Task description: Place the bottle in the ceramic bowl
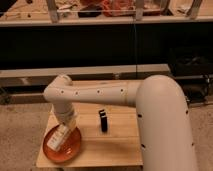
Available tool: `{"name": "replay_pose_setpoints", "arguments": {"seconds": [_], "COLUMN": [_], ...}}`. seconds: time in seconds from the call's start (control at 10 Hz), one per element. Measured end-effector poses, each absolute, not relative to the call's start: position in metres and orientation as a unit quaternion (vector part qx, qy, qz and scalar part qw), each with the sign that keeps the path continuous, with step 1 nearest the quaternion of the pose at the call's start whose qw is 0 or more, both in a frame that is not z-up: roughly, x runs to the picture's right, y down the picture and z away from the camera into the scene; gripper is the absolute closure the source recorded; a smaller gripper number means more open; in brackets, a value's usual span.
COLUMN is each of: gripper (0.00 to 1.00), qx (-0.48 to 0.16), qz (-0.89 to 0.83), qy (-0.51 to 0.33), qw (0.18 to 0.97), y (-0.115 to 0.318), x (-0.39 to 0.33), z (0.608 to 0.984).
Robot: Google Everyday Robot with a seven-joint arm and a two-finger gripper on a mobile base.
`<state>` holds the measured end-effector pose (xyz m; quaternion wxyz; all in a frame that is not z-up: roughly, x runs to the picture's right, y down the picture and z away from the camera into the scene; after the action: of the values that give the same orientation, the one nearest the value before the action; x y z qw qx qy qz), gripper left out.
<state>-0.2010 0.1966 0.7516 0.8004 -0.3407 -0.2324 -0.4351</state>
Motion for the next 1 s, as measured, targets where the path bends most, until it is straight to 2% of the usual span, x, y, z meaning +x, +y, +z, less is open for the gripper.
{"name": "replay_pose_setpoints", "arguments": {"seconds": [1.0], "gripper": [0.89], "qx": [-0.337], "qz": [-0.441], "qy": [-0.231], "qw": [0.799], "y": [0.1999], "x": [-0.2022], "z": [0.7498]}}
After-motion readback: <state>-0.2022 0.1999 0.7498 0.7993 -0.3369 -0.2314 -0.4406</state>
